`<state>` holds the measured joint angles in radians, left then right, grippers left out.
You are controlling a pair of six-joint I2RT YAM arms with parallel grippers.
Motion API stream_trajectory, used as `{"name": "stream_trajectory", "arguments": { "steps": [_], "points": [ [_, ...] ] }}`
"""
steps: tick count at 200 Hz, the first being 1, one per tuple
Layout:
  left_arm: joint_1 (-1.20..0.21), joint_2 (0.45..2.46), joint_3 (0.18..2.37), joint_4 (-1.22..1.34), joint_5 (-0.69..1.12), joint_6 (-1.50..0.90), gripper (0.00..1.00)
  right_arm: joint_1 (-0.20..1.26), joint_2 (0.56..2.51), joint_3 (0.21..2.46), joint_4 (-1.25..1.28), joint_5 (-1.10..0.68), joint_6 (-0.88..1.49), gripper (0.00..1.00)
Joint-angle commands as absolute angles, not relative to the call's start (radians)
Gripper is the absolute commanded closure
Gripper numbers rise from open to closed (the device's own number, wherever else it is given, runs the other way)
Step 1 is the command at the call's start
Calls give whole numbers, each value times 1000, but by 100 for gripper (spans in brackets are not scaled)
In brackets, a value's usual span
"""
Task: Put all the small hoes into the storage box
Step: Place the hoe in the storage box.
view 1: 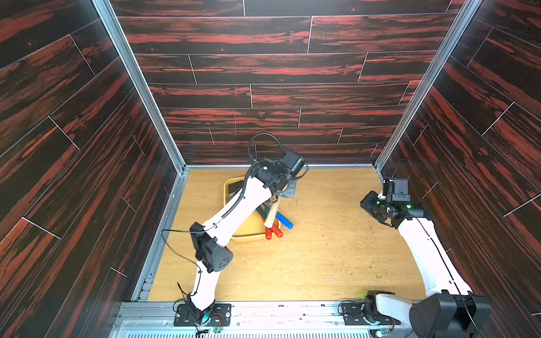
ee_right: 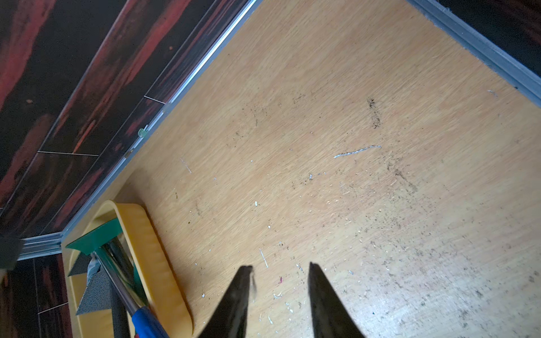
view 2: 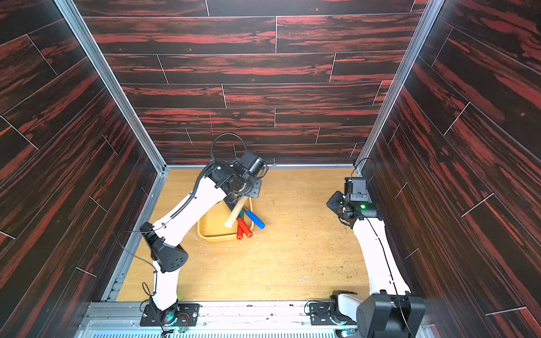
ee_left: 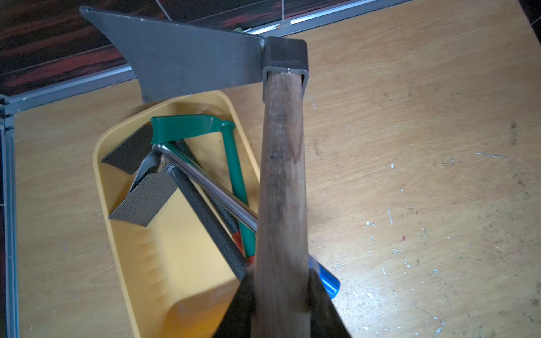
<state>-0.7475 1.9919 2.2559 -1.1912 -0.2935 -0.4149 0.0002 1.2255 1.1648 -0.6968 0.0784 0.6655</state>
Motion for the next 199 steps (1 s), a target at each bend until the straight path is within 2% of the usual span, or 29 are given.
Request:
{"name": "stream_trajectory", "arguments": {
  "steps": [1,104,199],
  "points": [
    [-731,1885,2194,-1119,-333,-423,81,-2,1235,1172,-686,58,672,63],
    [-594,1677,1790,-975,-239,-420,81,29,1253,1193,-692,81,663,63],
    [-549,1678,1648,-892,-83,-330,81,75,1273,1204,-689,107,680,63]
  ]
}}
